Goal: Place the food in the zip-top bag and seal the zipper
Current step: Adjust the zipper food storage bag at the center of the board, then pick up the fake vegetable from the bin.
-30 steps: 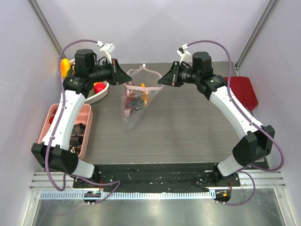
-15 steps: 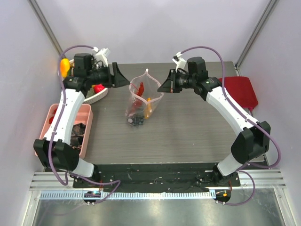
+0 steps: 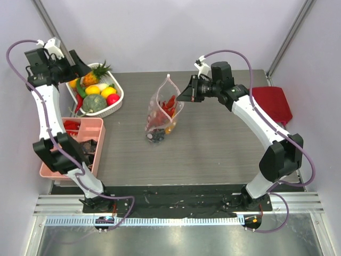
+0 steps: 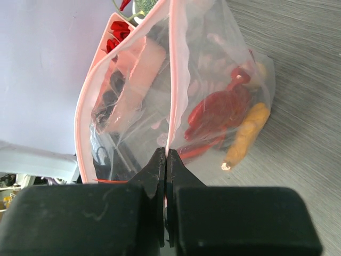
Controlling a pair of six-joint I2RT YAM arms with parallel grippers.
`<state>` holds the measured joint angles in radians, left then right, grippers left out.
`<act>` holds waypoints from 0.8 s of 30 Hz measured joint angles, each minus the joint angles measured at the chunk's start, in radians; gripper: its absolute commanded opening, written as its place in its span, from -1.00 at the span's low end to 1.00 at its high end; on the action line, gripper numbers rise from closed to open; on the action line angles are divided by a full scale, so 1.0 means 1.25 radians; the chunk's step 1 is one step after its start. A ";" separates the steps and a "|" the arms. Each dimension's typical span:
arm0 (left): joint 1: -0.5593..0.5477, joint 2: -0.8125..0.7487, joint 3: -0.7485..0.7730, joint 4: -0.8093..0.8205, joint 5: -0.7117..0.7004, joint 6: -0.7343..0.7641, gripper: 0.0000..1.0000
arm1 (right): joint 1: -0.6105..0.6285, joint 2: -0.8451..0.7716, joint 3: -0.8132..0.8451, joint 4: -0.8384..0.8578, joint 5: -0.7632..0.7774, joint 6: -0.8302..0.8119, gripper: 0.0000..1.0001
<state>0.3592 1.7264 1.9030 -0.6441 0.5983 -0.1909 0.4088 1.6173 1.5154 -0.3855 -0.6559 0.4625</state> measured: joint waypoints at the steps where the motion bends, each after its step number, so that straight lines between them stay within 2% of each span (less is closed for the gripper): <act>1: 0.010 0.029 0.013 0.000 -0.020 0.013 0.77 | 0.002 0.001 0.003 0.003 -0.002 0.005 -0.98; 2: 0.018 0.058 0.025 0.003 -0.044 0.024 0.62 | 0.003 0.002 0.008 0.004 -0.004 0.011 -0.98; 5: 0.023 0.156 0.082 -0.005 -0.113 0.052 0.41 | 0.012 0.005 0.027 0.013 -0.016 0.031 -0.98; 13: 0.020 0.371 0.242 -0.009 -0.286 0.055 0.07 | 0.027 0.009 0.042 0.030 -0.027 0.039 -0.98; 24: 0.017 0.470 0.246 0.020 -0.368 0.033 0.09 | 0.028 0.033 0.042 0.074 -0.044 0.083 -0.98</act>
<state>0.3801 2.3135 2.2108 -0.6197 0.1383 -0.1501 0.4435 1.6585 1.5673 -0.2924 -0.7109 0.5667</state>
